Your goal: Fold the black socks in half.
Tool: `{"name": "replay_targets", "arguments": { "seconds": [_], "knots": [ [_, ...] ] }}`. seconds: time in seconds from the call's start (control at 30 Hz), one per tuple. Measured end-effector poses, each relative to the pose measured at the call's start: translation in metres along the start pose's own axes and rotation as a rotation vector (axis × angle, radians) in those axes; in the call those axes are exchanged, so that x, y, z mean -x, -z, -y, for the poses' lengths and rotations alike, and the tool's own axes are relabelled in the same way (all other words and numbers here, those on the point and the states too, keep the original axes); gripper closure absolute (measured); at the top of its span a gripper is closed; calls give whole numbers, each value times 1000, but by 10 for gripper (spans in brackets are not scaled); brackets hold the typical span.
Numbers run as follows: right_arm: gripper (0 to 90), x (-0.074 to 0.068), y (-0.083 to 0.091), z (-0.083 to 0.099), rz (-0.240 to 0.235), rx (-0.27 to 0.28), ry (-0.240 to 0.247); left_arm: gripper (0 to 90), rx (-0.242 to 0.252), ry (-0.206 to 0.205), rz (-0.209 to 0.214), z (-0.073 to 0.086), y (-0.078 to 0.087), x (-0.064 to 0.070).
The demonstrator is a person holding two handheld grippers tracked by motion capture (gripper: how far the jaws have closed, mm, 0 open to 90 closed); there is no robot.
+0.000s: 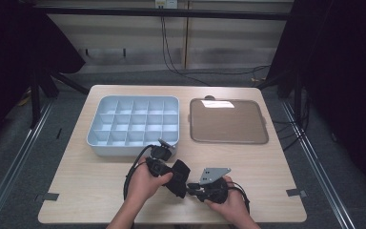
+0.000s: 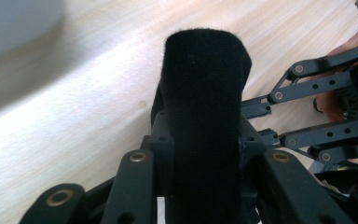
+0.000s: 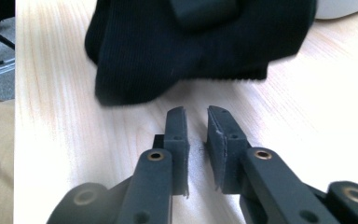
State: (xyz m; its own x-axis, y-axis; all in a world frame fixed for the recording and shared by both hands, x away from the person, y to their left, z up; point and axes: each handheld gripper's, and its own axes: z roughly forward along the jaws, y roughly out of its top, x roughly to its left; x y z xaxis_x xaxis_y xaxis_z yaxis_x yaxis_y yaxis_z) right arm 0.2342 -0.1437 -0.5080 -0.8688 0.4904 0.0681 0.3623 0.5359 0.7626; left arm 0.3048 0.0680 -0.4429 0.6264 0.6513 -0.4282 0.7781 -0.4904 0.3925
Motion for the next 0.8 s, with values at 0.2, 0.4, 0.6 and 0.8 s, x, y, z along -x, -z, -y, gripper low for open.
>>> {"name": "replay_targets", "arguments": {
  "seconds": [0.2, 0.4, 0.6, 0.8],
  "knots": [
    [621, 0, 0, 0, 28, 2, 16, 675, 22, 20, -28, 1, 14, -8],
    [486, 0, -2, -1, 50, 1, 40, 674, 28, 18, -64, 1, 33, -17],
    [319, 2, -3, -2, 66, -13, 32, 673, 46, 36, -87, 0, 48, -23],
    [215, 5, -4, -2, 77, -32, -7, 672, 63, 45, -108, -1, 65, -29]
  ]
}}
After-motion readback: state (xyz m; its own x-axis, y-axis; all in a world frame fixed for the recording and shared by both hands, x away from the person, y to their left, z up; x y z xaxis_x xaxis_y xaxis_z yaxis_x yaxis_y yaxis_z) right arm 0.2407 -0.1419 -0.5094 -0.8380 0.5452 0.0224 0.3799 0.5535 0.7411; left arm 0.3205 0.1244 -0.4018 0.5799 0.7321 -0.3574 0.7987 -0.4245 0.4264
